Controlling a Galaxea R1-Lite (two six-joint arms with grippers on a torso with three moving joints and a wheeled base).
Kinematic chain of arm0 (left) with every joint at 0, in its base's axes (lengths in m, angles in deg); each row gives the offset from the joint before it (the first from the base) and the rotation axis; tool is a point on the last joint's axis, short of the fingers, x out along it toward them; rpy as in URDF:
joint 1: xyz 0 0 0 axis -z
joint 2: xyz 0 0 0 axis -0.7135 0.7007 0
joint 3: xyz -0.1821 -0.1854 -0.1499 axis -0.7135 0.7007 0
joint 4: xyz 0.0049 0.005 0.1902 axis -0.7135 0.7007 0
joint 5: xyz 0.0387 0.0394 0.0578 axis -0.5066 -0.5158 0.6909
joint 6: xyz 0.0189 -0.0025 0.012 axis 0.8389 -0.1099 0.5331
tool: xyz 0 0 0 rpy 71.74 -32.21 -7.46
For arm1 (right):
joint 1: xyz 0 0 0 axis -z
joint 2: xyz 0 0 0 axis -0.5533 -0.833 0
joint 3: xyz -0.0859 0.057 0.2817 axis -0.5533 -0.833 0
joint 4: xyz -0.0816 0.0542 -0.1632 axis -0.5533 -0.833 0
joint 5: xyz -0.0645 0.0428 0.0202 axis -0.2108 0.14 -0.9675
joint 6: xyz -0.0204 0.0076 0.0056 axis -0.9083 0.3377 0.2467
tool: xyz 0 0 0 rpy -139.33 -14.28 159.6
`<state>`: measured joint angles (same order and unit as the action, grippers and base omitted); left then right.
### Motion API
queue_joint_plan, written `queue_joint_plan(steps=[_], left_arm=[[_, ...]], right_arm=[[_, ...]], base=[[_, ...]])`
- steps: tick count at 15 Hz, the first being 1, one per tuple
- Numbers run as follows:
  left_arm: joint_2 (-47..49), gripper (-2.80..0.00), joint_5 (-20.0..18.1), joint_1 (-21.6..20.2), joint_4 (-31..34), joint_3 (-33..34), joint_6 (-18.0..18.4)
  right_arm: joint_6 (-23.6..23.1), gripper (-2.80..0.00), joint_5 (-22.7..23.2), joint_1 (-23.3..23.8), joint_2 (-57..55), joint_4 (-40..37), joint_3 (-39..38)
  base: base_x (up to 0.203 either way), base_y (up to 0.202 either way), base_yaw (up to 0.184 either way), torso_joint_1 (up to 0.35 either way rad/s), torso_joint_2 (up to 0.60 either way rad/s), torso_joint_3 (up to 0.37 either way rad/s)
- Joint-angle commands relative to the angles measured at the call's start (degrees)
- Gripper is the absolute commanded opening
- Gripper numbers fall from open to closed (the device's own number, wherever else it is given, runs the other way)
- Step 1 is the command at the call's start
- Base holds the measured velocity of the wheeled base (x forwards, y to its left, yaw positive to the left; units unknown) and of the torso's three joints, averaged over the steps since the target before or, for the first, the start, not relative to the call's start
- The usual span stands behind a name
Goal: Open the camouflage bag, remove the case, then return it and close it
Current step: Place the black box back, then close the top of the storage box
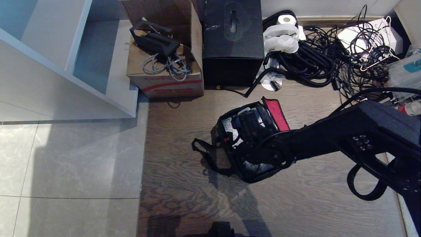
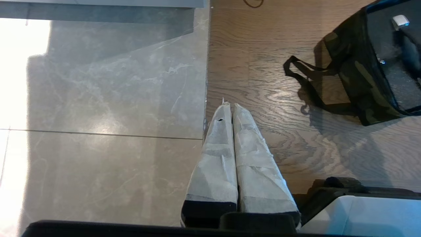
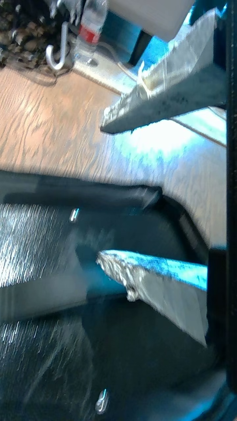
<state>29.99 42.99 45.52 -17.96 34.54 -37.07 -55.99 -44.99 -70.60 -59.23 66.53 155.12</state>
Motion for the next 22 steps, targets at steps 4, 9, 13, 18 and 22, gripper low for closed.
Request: queue_joint_plan(steps=[4,9,13,18,22], left_arm=[[0.0,-2.8,0.0,0.0,0.0,0.0,0.0],[0.0,-2.8,0.0,0.0,0.0,0.0,0.0],[0.0,-2.8,0.0,0.0,0.0,0.0,0.0],[0.0,-2.8,0.0,0.0,0.0,0.0,0.0],[0.0,-2.8,0.0,0.0,0.0,0.0,0.0]], right_arm=[[2.6,-2.8,9.7,3.0,16.5,-0.4,-17.3],[12.0,-2.8,36.6,13.4,27.9,-7.6,-30.4],[14.1,-2.8,48.1,21.7,33.6,-8.0,-35.9],[37.4,-2.8,57.4,28.4,31.1,0.6,-40.3],[46.9,-2.8,57.9,31.5,26.0,4.9,-39.5]], base=[[0.0,0.0,0.0,0.0,0.0,0.0],[0.0,0.0,0.0,0.0,0.0,0.0],[0.0,0.0,0.0,0.0,0.0,0.0],[0.0,0.0,0.0,0.0,0.0,0.0],[0.0,0.0,0.0,0.0,0.0,0.0]])
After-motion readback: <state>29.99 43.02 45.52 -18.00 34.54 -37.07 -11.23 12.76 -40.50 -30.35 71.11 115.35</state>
